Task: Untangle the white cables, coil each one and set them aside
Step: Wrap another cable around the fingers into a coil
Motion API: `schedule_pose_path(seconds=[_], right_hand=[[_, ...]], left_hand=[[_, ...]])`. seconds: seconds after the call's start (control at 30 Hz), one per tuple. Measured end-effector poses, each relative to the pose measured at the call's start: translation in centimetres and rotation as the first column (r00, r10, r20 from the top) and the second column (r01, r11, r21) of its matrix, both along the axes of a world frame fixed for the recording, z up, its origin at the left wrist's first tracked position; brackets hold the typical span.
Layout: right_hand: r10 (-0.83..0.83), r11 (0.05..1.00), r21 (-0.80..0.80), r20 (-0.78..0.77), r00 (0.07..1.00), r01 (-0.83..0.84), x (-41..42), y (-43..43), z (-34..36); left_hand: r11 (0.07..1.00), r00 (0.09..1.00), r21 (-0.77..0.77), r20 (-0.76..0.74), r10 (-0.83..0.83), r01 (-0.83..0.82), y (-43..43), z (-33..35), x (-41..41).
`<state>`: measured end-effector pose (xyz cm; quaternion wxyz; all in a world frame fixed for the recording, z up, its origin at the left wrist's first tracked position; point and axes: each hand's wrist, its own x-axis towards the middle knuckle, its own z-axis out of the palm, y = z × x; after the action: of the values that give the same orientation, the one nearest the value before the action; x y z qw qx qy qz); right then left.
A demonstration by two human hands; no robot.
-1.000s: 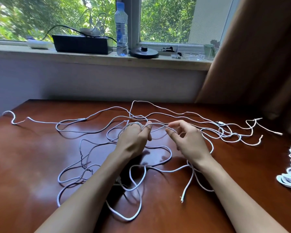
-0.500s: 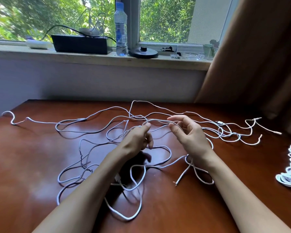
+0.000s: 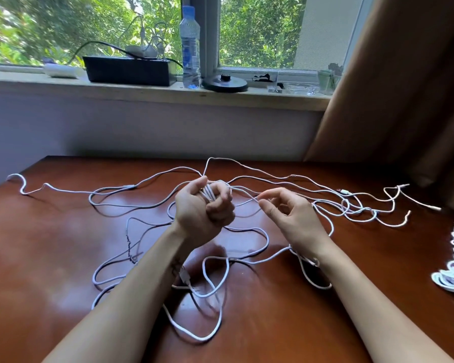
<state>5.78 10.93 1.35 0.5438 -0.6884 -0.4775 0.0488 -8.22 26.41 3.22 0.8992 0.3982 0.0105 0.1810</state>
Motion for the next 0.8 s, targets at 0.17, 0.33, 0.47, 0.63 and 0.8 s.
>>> schedule_pose_path(seconds=[0.17,0.33,0.47,0.63,0.8], right_hand=[[-0.009,0.995,-0.097,0.069,0.998,0.016,0.4,0.1,-0.5],[0.043,0.983,-0.185,0.127,0.991,-0.019,0.2,0.1,-0.5],[0.173,0.964,-0.223,0.107,0.979,-0.146,-0.5,0.3,-0.7],[0.169,0.977,-0.156,0.175,0.970,-0.142,-0.8,0.5,-0.5],[0.015,0.993,-0.112,0.347,0.938,0.026,-0.5,0.5,-0.6]], left_hand=[[0.962,0.989,-0.274,0.143,0.036,0.004,0.1,0.4,-0.4],[0.913,0.972,-0.406,0.229,0.057,0.043,0.8,0.4,-0.4],[0.909,0.979,-0.404,0.121,0.165,-0.103,1.1,0.6,0.3],[0.930,0.931,-0.067,-0.069,0.358,-0.362,1.0,0.0,1.6],[0.879,0.886,0.227,-0.111,0.450,-0.418,0.1,-0.6,2.4]])
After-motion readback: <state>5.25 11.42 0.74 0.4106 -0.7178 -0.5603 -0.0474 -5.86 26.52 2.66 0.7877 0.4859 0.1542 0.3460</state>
